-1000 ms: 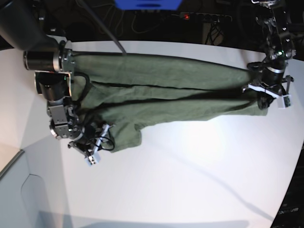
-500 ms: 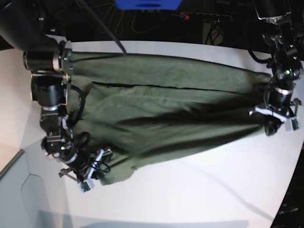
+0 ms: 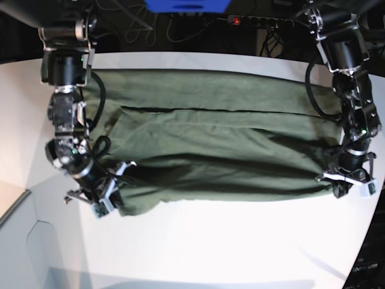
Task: Layout the t-shirt on the table in an organized manner, then fold the t-shirt properly
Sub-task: 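Move both grippers to the folded shirt's hem edge and grasp it, then pull the grasped band ends apart with both grippers to straighten it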
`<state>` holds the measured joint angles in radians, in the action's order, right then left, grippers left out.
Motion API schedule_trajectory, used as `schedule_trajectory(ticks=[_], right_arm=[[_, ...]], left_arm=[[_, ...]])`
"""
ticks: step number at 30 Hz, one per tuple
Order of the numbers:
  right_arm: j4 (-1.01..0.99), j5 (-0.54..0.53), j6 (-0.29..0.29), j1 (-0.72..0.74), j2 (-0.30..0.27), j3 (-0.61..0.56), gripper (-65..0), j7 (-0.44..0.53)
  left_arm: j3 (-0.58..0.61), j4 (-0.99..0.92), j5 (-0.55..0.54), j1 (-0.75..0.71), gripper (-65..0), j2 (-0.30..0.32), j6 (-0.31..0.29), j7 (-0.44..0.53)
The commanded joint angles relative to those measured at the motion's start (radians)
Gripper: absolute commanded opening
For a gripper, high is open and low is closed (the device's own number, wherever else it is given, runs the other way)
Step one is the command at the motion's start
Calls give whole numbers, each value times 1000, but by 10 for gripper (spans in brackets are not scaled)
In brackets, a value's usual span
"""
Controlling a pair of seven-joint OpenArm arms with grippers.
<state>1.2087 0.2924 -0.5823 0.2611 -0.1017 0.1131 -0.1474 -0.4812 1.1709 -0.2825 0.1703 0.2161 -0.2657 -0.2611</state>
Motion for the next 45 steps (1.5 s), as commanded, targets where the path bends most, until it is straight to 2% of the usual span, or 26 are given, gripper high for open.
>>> schedule_trajectory(ticks=[1,10,15,25,34,45], right_arm=[[46,-9,-5,14,-2,12,-650,30],[314,-9,-5,-190,79,96,-650,32],[417,-9,-5,-294,102,96,-650,32],[632,-11,-6,-517,110,90,-650,35],[649,-14,-9,-661,121,89,-650,39],[564,-15,-11,-698,122,89,-650,39]], left_arm=[[-3,-1,-8,31,-650,15,-2,32],[-11,4,-8,21,-650,15,-2,36],[-14,39,-10,-28,-650,16,-2,36],[-15,217,-14,-205,-650,9,-2,38],[-15,221,-16,-305,-650,6,-2,39],[-15,211,-16,-367,-650,-13,-2,39]])
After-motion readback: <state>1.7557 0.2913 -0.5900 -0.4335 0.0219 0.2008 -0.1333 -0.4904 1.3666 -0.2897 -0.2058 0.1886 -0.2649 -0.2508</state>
